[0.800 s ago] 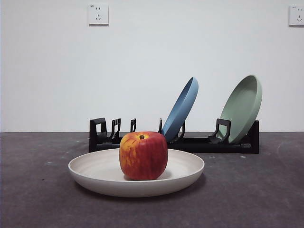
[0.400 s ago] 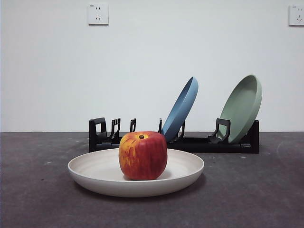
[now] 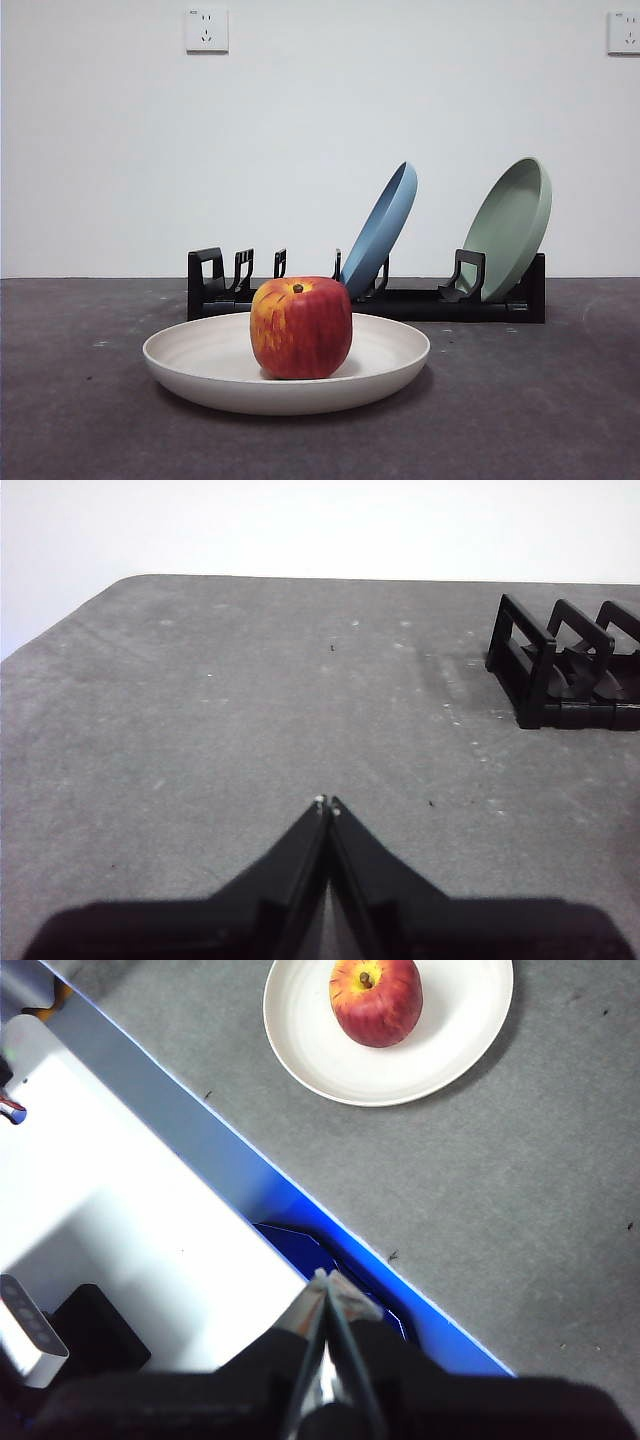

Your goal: Take the yellow plate from the plate rack,put the plate on the table,take the apple from the table,put the apple in the plate

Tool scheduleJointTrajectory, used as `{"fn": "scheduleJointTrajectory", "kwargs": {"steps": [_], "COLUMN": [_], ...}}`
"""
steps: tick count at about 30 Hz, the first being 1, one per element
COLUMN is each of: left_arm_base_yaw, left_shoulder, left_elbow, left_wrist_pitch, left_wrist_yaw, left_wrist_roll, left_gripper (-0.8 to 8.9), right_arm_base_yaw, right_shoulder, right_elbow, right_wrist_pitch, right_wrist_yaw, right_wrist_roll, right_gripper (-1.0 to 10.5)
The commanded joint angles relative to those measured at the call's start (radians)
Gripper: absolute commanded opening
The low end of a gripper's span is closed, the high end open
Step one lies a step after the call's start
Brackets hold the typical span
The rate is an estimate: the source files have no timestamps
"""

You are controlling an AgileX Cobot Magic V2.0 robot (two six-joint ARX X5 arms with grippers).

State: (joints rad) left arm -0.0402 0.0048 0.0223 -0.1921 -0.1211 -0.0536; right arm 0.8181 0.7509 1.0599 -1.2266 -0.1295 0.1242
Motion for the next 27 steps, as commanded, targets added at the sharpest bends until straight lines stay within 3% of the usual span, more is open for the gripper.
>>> {"fn": "scheduleJointTrajectory", "kwargs": {"steps": [1, 6, 7, 9, 13, 17, 20, 27], "left_arm_base_yaw": [0.003, 0.003, 0.003, 0.003, 0.003, 0.003, 0.003, 0.003], "left_shoulder": [-0.003, -0.003, -0.003, -0.003, -0.003, -0.003, -0.003, -0.003], "left_elbow": [-0.014, -0.014, -0.014, -0.014, -0.014, -0.014, -0.014, -0.014], "left_wrist_pitch": [0.005, 0.005, 0.005, 0.005, 0.005, 0.005, 0.005, 0.005], "left_wrist_yaw": [-0.003, -0.003, -0.003, -0.003, -0.003, -0.003, -0.003, -0.003], "left_wrist_roll": [-0.006, -0.006, -0.006, -0.006, -0.006, -0.006, -0.006, -0.006], "left_gripper": [-0.03, -0.03, -0.03, -0.03, -0.03, -0.03, -0.03, -0.03], "right_arm_base_yaw": [0.001, -0.019, -0.039, -0.106, -0.297, -0.498, -0.593, -0.709], "right_shoulder": [0.0, -0.009, -0.021, -0.048, -0.14, -0.266, -0.357, -0.565], "right_elbow": [-0.006, -0.006, -0.006, -0.008, -0.056, -0.183, -0.312, -0.687], "right_wrist_pitch": [0.006, 0.006, 0.011, 0.058, 0.282, 0.479, 0.619, 0.966], "right_wrist_yaw": [0.001, 0.006, 0.011, 0.004, -0.028, -0.064, -0.064, -0.074], "right_wrist_roll": [0.009, 0.005, -0.035, -0.079, -0.081, -0.132, -0.179, -0.093], "right_gripper": [0.0, 0.0, 0.0, 0.0, 0.0, 0.0, 0.0, 0.0]}}
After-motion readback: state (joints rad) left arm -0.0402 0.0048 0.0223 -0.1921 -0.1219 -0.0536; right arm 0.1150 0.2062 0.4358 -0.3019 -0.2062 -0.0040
